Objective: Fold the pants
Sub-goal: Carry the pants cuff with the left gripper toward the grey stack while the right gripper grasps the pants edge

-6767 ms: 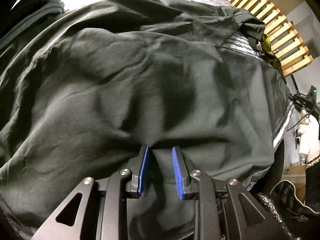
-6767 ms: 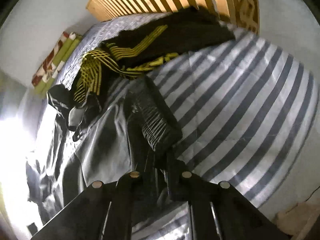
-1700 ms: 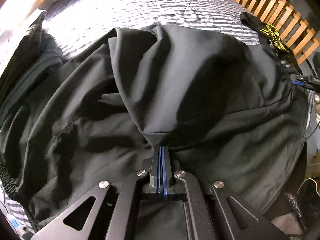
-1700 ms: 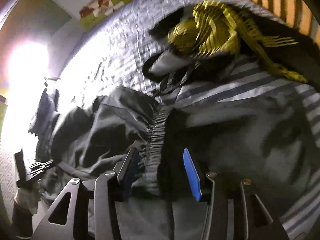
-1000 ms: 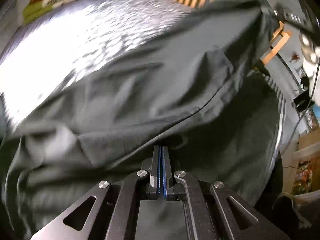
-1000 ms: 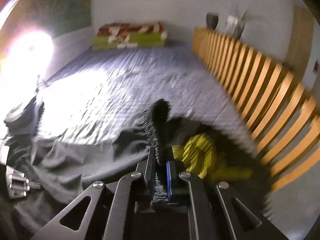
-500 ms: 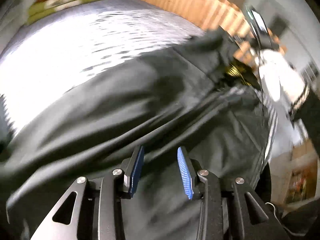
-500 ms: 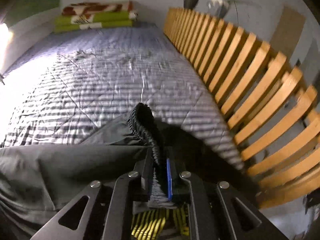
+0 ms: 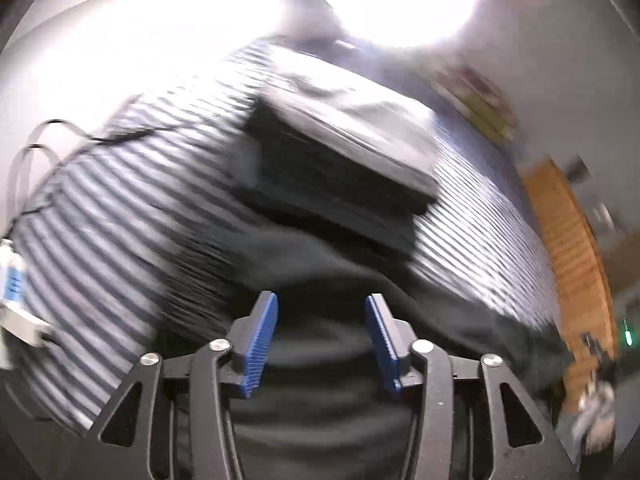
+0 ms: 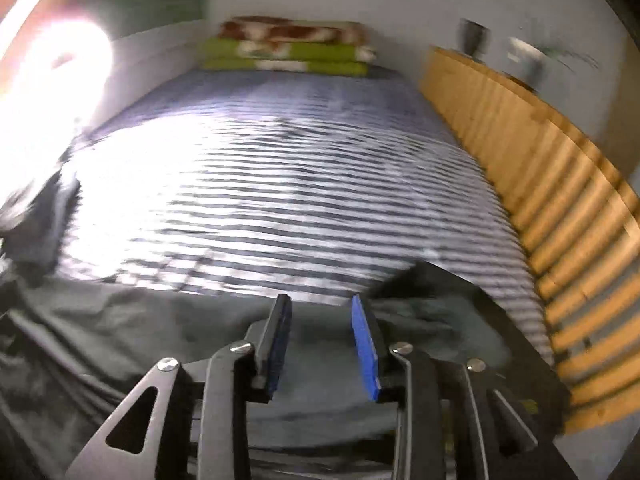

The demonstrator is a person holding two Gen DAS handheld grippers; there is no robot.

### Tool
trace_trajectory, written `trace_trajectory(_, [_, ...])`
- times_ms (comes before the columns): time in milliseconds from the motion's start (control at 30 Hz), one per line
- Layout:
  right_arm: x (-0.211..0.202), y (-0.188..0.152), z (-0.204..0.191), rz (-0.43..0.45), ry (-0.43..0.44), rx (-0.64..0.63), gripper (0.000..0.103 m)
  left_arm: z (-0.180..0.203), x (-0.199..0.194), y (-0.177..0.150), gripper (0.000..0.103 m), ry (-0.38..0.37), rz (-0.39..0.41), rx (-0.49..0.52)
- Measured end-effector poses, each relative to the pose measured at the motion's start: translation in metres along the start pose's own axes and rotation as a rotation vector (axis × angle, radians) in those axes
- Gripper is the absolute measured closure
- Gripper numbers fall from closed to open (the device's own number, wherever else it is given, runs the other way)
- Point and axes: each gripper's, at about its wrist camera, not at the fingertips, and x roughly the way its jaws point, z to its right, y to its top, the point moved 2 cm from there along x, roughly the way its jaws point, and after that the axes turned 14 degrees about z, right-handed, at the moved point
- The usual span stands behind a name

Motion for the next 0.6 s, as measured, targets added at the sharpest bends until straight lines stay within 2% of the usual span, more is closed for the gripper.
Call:
trace_trajectory(100, [0.013, 0.008, -0.056, -0.004, 0.116, -0.071, 0.060, -0.057, 0.014, 0.025, 0.041, 0.095, -0.004, -0.095])
trace_trajectory(200, [0.033, 0.007, -0.117, -0.055, 0.208, -0.168, 0.059, -0.095, 0.047, 0.032, 0.039, 0.107, -0.096, -0.158])
trace_trajectory(333, [0.061, -0.001, -0.180, -0.125, 0.319, -0.249, 0.055, -0.089, 0.091, 0.021, 0.038, 0.068, -0.193, -0.162])
trace_trajectory(400, [0.076, -0.006, -0.206, -0.156, 0.357, -0.262, 0.055, -0.082, 0.108, 0.017, 0.036, 0.037, -0.230, -0.152])
trace_trajectory(467, [0.093, -0.012, -0.229, -0.195, 0.395, -0.264, 0.054, -0.076, 0.126, 0.014, 0.037, 0.030, -0.262, -0.145])
trace_trajectory(533, [0.107, -0.018, -0.251, -0.221, 0.431, -0.287, 0.053, -0.066, 0.137, 0.011, 0.060, 0.054, -0.269, -0.098])
trace_trajectory(567, [0.111, -0.020, -0.257, -0.226, 0.441, -0.298, 0.052, -0.060, 0.140, 0.010, 0.075, 0.055, -0.275, -0.069])
trace_trajectory(600, [0.116, -0.023, -0.265, -0.236, 0.456, -0.311, 0.049, -0.055, 0.141, 0.010, 0.083, 0.048, -0.268, -0.050])
